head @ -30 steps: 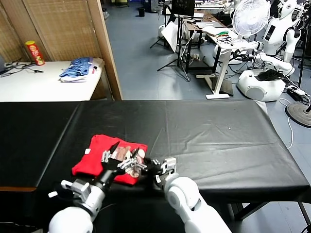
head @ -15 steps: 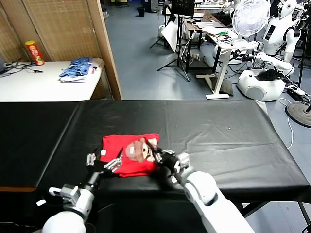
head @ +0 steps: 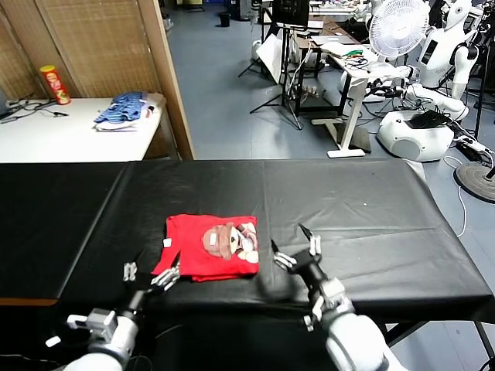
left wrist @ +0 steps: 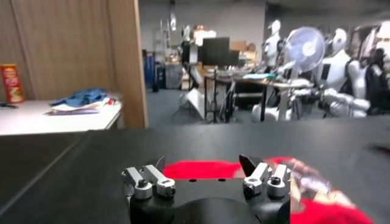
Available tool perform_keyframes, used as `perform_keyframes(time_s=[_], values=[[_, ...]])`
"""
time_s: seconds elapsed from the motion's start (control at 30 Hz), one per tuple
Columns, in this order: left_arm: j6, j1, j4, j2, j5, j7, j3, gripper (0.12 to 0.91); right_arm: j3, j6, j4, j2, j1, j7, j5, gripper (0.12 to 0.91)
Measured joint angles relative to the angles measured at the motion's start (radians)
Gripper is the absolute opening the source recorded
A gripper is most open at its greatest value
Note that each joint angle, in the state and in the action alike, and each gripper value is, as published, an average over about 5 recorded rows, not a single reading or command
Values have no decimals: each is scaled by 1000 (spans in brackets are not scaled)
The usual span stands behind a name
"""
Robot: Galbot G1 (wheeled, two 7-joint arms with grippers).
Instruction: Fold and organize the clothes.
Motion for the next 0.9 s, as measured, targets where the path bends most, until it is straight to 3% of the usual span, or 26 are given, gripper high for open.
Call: perform_keyframes(time_s=[0.23, 0.53, 0.9], values=[[24, 118, -36, 3, -38, -12, -47, 798, 69, -2, 117, 7, -235, 70, -19, 798], [116, 258, -93, 7, -128, -26, -138, 798, 98, -183, 273, 41, -429, 205, 27, 798], [146, 301, -118, -11, -134, -14, -193, 798, 100, -243, 328, 50, -489, 216, 38, 798]])
